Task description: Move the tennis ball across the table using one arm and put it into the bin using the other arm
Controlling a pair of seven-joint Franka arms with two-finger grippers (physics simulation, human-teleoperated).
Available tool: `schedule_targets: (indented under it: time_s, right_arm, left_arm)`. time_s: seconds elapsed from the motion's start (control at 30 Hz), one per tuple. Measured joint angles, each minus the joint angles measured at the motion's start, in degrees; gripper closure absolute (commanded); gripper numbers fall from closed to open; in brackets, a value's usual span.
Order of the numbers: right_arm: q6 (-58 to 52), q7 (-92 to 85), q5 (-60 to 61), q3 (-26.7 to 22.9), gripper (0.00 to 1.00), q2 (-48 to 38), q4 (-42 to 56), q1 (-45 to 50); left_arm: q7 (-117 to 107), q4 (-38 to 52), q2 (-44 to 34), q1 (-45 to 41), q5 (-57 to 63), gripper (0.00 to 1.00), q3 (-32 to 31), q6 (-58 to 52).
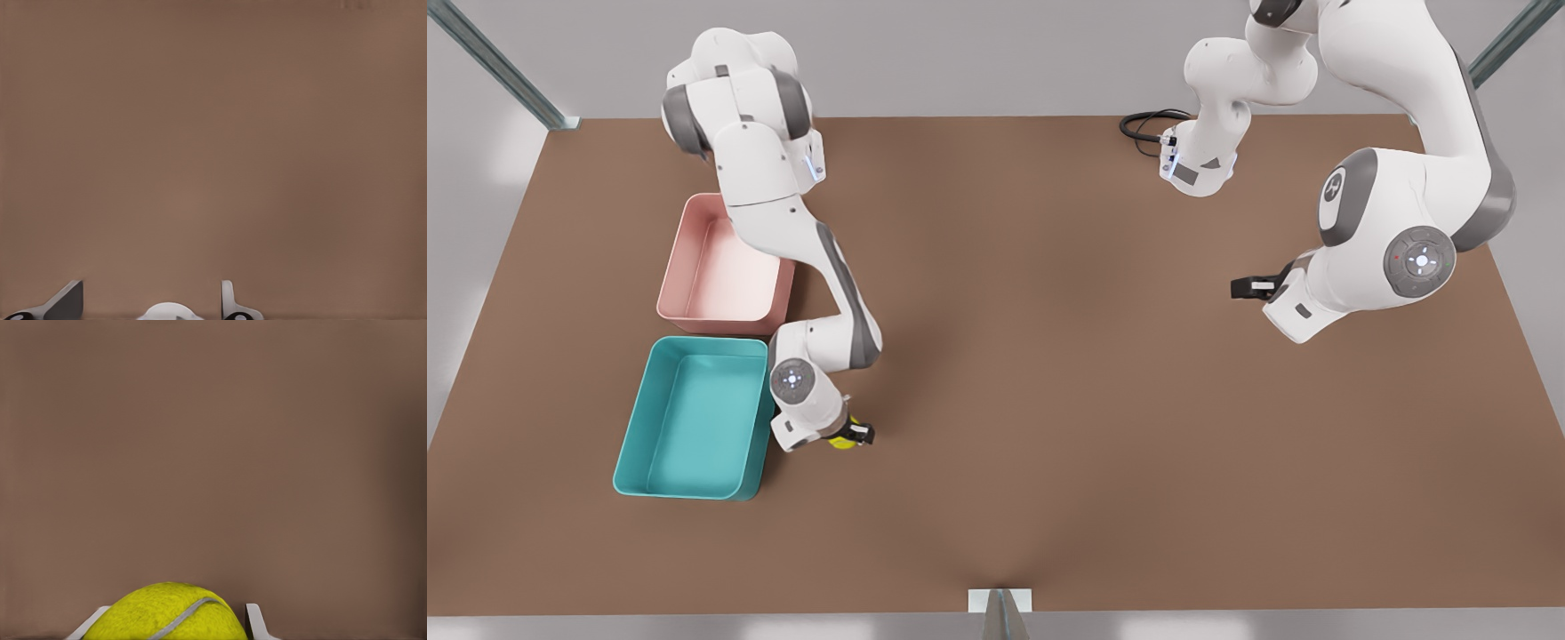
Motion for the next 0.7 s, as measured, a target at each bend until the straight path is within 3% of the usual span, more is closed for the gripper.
schedule_targets:
  time_s: [0.17,0.37,0.4,0.43,0.6,0.7]
  right_arm:
    - [-4.2,-1.89,0.18,-0.33,0.31,-7.07,0.02,-3.0]
    - [-12.06,-9.34,-1.12,-0.87,0.29,-10.49,0.51,-15.75]
    - [-12.73,-10.62,-1.36,-0.88,0.12,-10.22,0.58,-16.55]
    - [-13.32,-11.78,-1.62,-0.89,0.0,-9.87,0.67,-17.08]
    - [-15.31,-16.64,-2.02,-0.79,0.0,-9.5,0.76,-17.47]
    - [-18.75,-18.79,-1.82,-0.75,0.0,-14.19,0.53,-17.01]
  left_arm:
    - [-0.28,0.0,0.0,0.0,0.07,0.0,0.0,0.02]
    - [-0.53,0.0,0.0,0.02,0.12,0.0,0.0,0.13]
    - [-0.56,0.0,0.0,0.02,0.14,0.0,0.0,0.15]
    - [-0.59,0.0,0.0,0.01,0.16,0.0,0.0,0.17]
    - [-0.78,0.23,0.0,-0.02,0.19,0.0,-0.08,0.17]
    - [-0.87,0.24,0.04,-0.01,0.2,0.0,-0.09,0.22]
